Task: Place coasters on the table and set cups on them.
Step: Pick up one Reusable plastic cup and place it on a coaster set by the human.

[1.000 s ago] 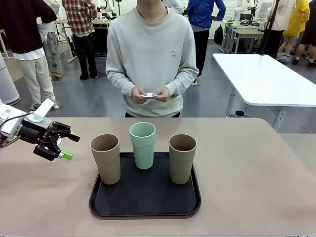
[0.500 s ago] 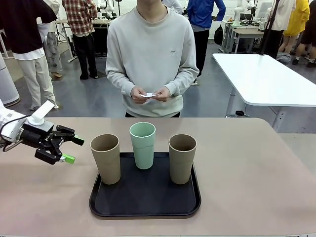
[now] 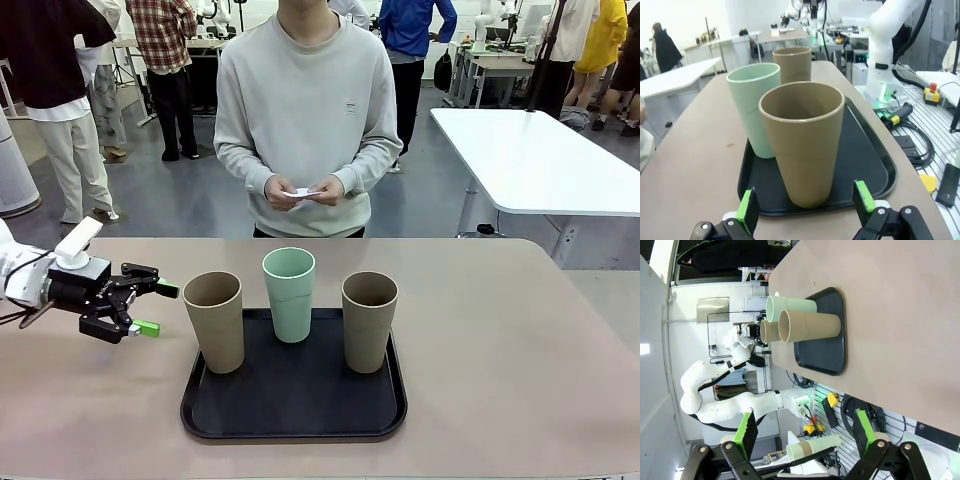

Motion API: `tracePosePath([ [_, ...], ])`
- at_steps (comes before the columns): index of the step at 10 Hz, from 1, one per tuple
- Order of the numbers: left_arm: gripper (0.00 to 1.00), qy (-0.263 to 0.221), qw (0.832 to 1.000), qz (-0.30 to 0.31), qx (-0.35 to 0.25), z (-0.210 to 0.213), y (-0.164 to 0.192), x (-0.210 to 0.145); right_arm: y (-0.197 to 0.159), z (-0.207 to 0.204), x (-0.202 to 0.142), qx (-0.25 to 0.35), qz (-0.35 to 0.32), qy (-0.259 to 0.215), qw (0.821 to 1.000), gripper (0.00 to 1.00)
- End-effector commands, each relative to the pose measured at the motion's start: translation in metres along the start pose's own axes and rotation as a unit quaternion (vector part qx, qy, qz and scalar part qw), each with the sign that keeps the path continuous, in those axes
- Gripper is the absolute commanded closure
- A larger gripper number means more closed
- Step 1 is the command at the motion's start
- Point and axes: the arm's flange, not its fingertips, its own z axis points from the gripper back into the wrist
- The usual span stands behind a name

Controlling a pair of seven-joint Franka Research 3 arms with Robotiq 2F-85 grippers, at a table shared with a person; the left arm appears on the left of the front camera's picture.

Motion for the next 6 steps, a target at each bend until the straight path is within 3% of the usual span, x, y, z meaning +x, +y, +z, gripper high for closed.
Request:
tracePosePath([
  [1,0.0,-0.038,0.999,-0.027,0.025,-0.014,0.005,-0.01,0.0,-0.001,0.001,0.007,0.003,0.001,1.0,0.0],
  [6,0.0,-0.022,1.0,0.002,0.01,-0.042,0.021,-0.008,0.0,-0.001,0.001,0.007,0.003,0.001,1.0,0.0],
])
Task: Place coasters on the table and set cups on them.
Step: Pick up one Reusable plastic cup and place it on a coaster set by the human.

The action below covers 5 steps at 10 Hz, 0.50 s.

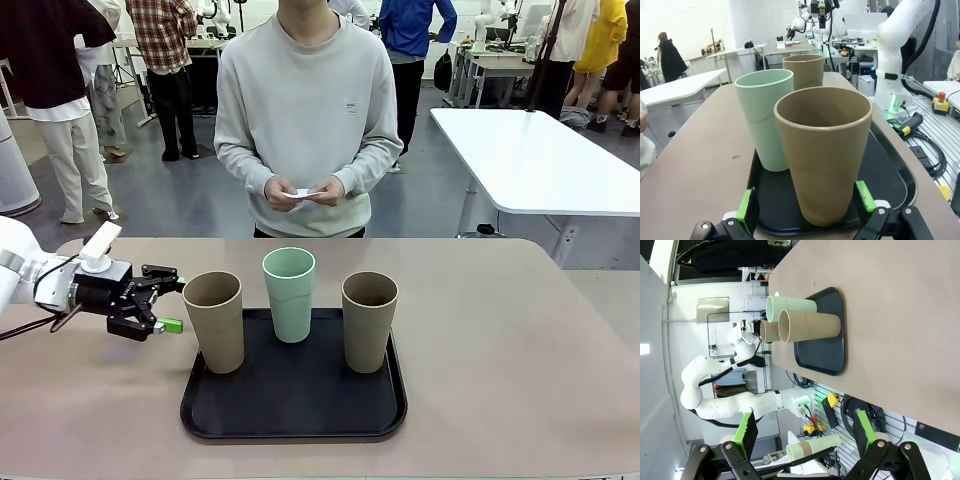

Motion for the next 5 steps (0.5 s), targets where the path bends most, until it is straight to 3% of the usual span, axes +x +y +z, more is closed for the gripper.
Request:
tracePosePath([
  [1,0.0,0.012,1.0,0.004,-0.001,-0.017,0.003,-0.001,0.0,-0.001,0.001,0.007,0.003,0.001,1.0,0.0],
  [5,0.0,0.041,0.999,0.011,-0.017,-0.029,-0.001,-0.006,0.0,-0.001,0.001,0.007,0.003,0.001,1.0,0.0],
])
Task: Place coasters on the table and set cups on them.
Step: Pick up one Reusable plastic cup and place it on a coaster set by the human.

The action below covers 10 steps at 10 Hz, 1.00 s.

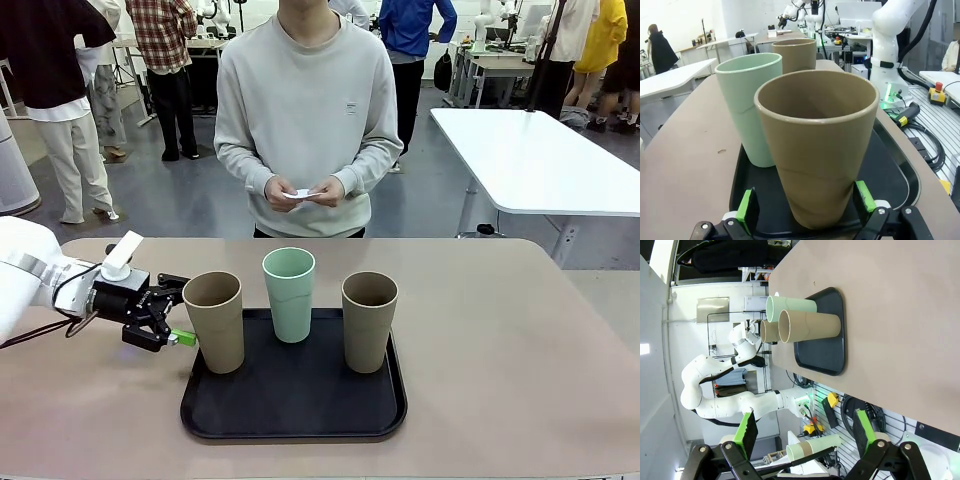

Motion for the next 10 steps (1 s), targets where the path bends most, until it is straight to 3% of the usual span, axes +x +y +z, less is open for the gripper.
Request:
tracePosePath([
  [1,0.0,0.011,1.0,0.01,-0.002,-0.008,0.002,-0.001,0.0,-0.001,0.001,0.007,0.003,0.001,1.0,0.0],
  [10,0.0,0.002,0.999,0.012,-0.051,-0.05,0.005,-0.005,0.0,-0.001,0.001,0.007,0.003,0.001,1.0,0.0],
])
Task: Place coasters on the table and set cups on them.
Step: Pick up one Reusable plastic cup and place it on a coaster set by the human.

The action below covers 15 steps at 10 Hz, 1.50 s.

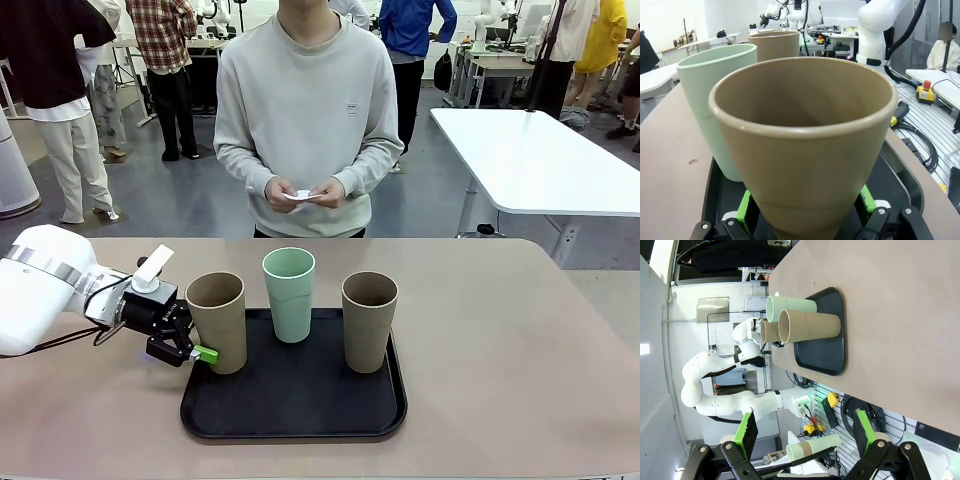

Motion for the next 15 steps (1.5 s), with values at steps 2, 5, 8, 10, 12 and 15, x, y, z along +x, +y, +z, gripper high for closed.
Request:
tracePosePath([
  [2,0.18,-0.007,1.0,0.003,-0.01,-0.004,0.005,0.0,0.0,-0.001,0.001,0.007,0.003,0.001,1.0,0.0],
  [5,1.0,-0.008,1.0,-0.004,-0.01,0.003,0.003,0.004,0.0,-0.001,0.001,0.007,0.003,0.001,1.0,0.0],
  [8,1.0,-0.029,0.999,0.035,0.02,0.023,-0.019,0.054,0.0,-0.001,0.001,0.007,0.003,0.001,1.0,0.0],
  [10,1.0,-0.031,0.997,0.008,0.064,0.058,-0.042,0.127,0.0,-0.001,0.001,0.007,0.003,0.001,1.0,0.0],
  [12,1.0,-0.03,0.997,0.011,0.076,0.079,-0.048,0.155,0.0,-0.001,0.001,0.007,0.003,0.001,1.0,0.0],
  [15,1.0,-0.024,0.994,0.022,0.101,0.089,-0.058,0.162,0.0,-0.001,0.001,0.007,0.003,0.001,1.0,0.0],
])
